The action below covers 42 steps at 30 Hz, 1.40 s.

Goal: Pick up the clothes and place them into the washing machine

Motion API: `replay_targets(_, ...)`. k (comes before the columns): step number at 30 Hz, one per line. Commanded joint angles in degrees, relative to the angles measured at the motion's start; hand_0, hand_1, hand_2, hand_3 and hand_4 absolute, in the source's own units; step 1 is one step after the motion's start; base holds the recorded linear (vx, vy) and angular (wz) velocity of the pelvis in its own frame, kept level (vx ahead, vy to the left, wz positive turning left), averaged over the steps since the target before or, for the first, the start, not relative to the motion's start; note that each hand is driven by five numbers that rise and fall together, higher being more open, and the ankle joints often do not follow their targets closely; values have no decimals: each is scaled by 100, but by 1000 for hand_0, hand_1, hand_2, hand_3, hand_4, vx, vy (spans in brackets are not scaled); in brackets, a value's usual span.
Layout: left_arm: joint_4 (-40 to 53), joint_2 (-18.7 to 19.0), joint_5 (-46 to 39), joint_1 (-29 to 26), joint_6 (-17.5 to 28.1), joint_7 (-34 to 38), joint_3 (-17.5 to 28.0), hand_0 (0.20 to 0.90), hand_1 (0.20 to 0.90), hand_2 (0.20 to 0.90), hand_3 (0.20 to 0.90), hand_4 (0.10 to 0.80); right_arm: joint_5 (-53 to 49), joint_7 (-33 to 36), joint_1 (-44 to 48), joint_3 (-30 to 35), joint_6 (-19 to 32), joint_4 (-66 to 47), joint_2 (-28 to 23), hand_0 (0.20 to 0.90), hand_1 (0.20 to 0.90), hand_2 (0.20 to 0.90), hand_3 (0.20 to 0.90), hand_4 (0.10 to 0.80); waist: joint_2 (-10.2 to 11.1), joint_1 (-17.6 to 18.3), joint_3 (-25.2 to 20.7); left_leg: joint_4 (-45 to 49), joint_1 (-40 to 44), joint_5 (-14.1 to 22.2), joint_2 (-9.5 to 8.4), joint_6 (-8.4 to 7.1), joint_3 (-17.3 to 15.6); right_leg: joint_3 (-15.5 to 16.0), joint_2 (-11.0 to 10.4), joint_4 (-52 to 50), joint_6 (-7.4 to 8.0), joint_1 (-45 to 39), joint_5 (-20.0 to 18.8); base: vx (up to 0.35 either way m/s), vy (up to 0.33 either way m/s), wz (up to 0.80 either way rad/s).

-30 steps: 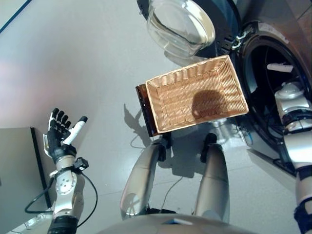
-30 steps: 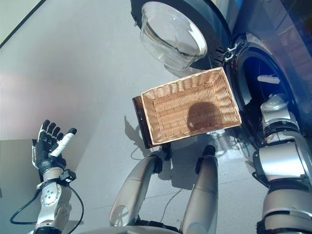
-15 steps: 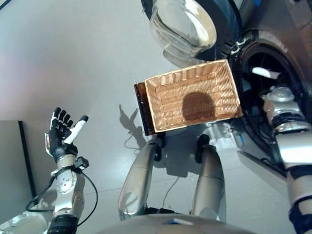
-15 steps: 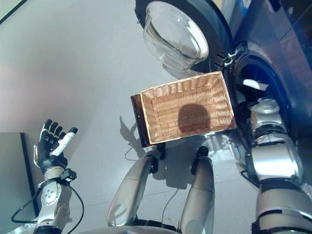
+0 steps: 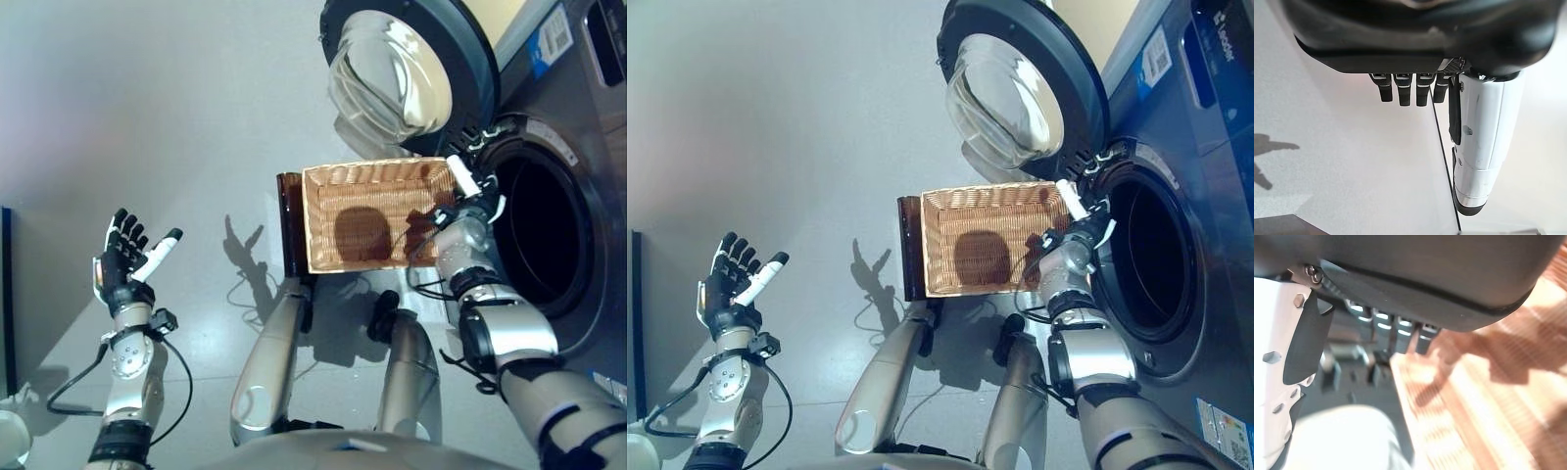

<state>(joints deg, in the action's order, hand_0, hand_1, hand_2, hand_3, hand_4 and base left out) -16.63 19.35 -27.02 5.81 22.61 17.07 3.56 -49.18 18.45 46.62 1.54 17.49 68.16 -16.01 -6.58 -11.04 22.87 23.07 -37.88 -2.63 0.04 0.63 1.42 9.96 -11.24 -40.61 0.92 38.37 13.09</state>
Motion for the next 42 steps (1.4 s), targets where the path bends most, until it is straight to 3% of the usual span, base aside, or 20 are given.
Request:
replay_targets(1, 112, 359, 122, -99, 429, 153, 364, 900, 900, 900, 900, 800, -192, -263, -243, -121, 451, -629, 98, 900, 900, 900, 900, 800, 219, -200, -249, 616, -41, 935, -138, -73, -30, -26, 52, 756, 167, -510, -168, 37, 15, 2)
replay_targets(6, -52, 289, 205, -161, 358, 102, 270, 900, 900, 900, 900, 800, -75, -374, -784, -251, 443, -978, 304, 900, 900, 900, 900, 800, 342, -152, -297, 385, 264, 894, -146, -76, 7, 34, 39, 976, 201, -820, -229, 52, 15, 11)
replay_targets(7, -306, 203, 136, -214, 290, -14, 148, 900, 900, 900, 900, 800, 121, -443, -1189, -392, 372, -1127, 369, 900, 900, 900, 900, 800, 451, -91, -350, 164, 526, 837, -148, -87, 8, 57, 44, 1226, 238, -1112, -325, 88, 12, 7)
replay_targets(10, -522, 175, 165, -219, 236, -104, 51, 900, 900, 900, 900, 800, 359, -448, -1605, -479, 329, -1301, 375, 900, 900, 900, 900, 800, 499, -27, -391, -164, 746, 558, -132, -71, -26, 151, 44, 1559, 226, -1351, -580, 12, 41, 3)
replay_targets(11, -966, 65, 132, -188, 117, -248, -22, 900, 900, 900, 900, 800, 375, -584, -2211, -457, 275, -1423, 439, 900, 900, 900, 900, 800, 598, 109, -551, -527, 1084, 448, -132, -91, -41, 190, 45, 1933, 289, -1699, -715, 146, 17, -8)
replay_targets(17, -2580, -241, 329, -138, -307, -687, -328, 900, 900, 900, 900, 800, 925, -852, -3553, -359, -66, -1239, 402, 900, 900, 900, 900, 800, 754, 482, -991, -1409, 2071, 202, -107, -155, -87, 237, 121, 2896, 449, -2616, -1053, 122, 5, -1)
replay_targets(28, -5288, -668, 1809, -97, -926, -1096, -542, 900, 900, 900, 900, 800, 3210, -965, -4803, -536, -767, 559, 482, 900, 900, 900, 900, 800, 727, 892, -2039, -2493, 3331, 33, -64, -195, -437, -29, 203, 3942, 679, -3594, -1474, 71, 4, -15)
replay_targets(31, -5644, -726, 2266, -121, -1096, -1252, -731, 900, 900, 900, 900, 800, 3814, -862, -4889, -570, -1007, 1084, 476, 900, 900, 900, 900, 800, 730, 970, -2112, -2508, 3620, 76, -15, -167, -489, -88, 226, 3823, 652, -3820, -1370, 28, -18, -6)
replay_targets(42, -5509, -770, 2883, -254, -1062, -1407, -1285, 900, 900, 900, 900, 800, 3784, -955, -5101, -549, -972, 1008, 452, 900, 900, 900, 900, 800, 752, 1185, -2459, -2433, 4071, 298, 89, -161, -628, -270, 282, 3795, 642, -4153, -1214, 27, -24, -10)
